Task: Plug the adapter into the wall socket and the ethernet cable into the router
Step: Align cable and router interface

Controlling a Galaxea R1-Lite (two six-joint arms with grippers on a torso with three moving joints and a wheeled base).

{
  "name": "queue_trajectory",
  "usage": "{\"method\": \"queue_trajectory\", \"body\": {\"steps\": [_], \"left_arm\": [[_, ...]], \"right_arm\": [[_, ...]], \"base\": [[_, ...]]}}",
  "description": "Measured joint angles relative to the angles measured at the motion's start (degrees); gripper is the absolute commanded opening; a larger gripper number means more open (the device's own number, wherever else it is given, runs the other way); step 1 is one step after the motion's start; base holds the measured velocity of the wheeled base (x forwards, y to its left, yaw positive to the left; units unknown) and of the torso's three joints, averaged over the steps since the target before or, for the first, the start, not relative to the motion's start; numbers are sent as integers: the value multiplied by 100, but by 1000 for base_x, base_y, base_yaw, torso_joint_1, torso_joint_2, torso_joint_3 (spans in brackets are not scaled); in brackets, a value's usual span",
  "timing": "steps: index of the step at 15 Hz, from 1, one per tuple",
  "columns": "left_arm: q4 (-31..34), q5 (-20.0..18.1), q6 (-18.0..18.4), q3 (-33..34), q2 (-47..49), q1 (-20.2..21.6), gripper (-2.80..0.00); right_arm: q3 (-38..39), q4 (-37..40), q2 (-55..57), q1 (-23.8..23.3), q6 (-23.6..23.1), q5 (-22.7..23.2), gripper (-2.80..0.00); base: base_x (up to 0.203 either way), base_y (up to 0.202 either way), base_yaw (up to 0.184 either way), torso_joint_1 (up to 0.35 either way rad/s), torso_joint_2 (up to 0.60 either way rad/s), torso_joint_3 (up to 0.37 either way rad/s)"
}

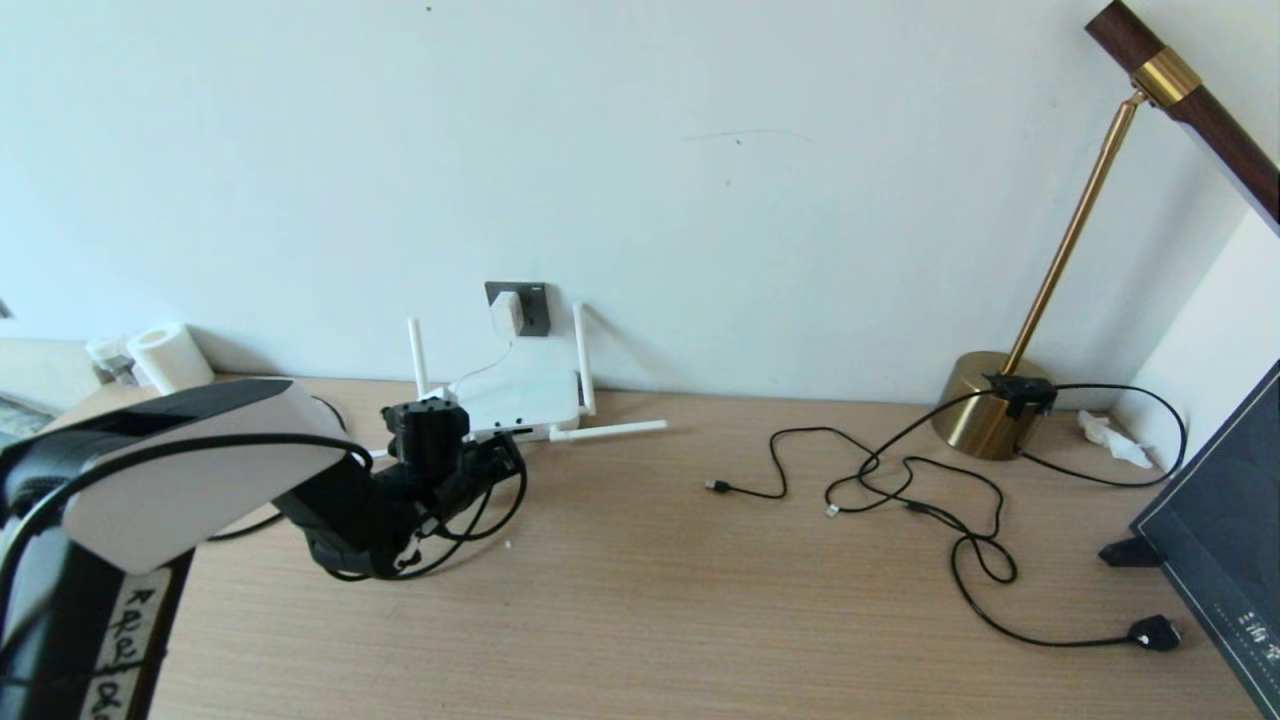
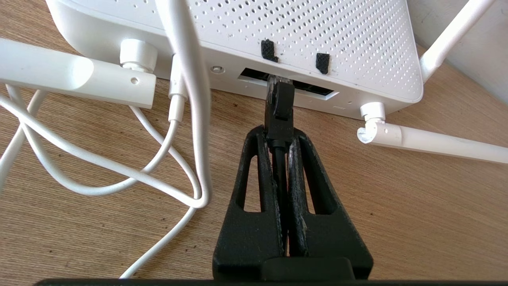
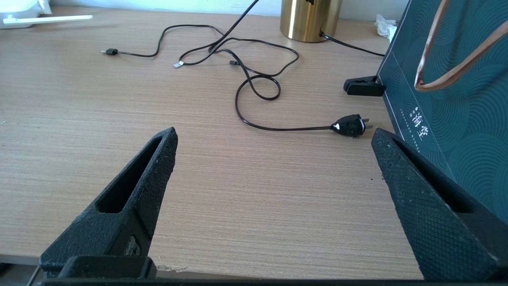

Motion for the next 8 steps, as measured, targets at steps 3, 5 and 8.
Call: {"method": "queue_trajectory", "body": {"steps": [3,5,8], "left_arm": [[27,-44,0,-19,5,13,-280],[34,-43,0,-43,6,22,-280],[51,-46,1,-62,9,27,-280]], "right_arm": [[0,-2,0,0,4,0,0],[0,0,0,0,-2,0,0],[0,-2,0,0,0,0,0]], "base": [[0,0,0,0,0,0],[0,0,0,0,0,0],[0,0,0,0,0,0]]}}
